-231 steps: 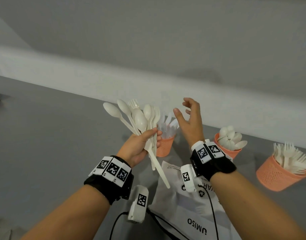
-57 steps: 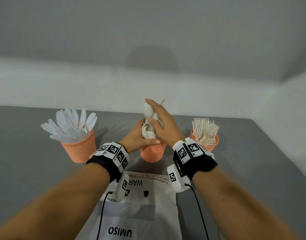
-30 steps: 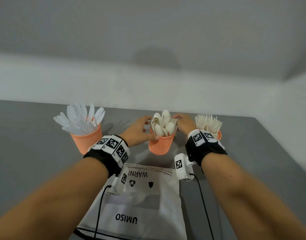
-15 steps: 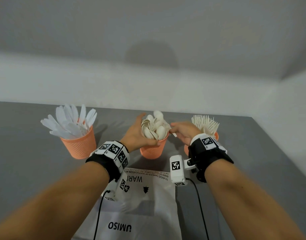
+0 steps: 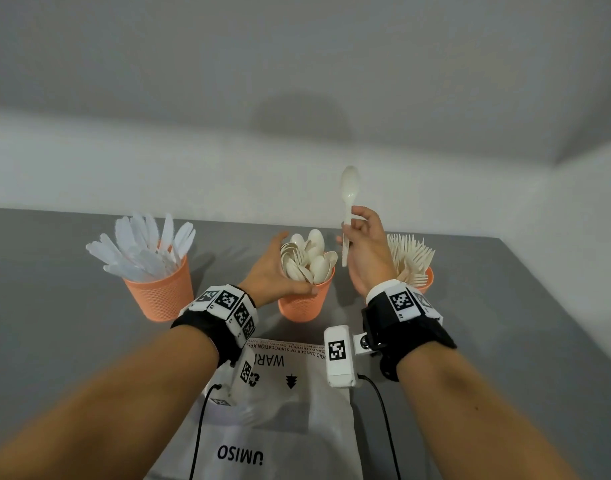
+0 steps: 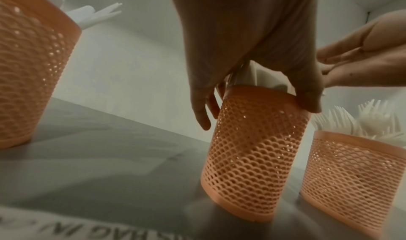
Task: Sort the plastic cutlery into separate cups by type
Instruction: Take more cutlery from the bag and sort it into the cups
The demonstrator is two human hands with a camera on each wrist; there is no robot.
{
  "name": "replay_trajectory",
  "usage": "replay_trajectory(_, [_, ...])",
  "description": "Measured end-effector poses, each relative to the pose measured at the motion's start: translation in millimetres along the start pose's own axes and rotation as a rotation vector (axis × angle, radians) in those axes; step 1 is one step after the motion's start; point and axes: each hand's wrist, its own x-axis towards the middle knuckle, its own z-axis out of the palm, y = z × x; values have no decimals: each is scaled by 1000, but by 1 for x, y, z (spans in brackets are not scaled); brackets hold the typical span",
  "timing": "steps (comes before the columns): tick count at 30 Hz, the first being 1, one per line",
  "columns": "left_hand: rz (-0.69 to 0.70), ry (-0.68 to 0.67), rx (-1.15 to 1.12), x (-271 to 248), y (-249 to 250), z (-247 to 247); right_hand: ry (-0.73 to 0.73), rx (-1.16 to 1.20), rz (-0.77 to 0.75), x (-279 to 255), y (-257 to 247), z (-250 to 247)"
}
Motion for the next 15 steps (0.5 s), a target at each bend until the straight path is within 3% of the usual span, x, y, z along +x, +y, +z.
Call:
replay_trajectory(2, [8, 5, 2, 0, -1, 0, 17, 16, -55, -1, 5, 4])
replay_trajectory(6, [1, 4, -9, 0, -1, 0, -63, -258, -117, -10, 22, 1])
replay_trajectory(11, [2, -9, -14, 0, -2, -1, -127, -367, -227, -12, 17, 1])
replay_trajectory(15, [6, -12, -18, -1, -1, -1, -80, -708, -297, -6, 20, -4])
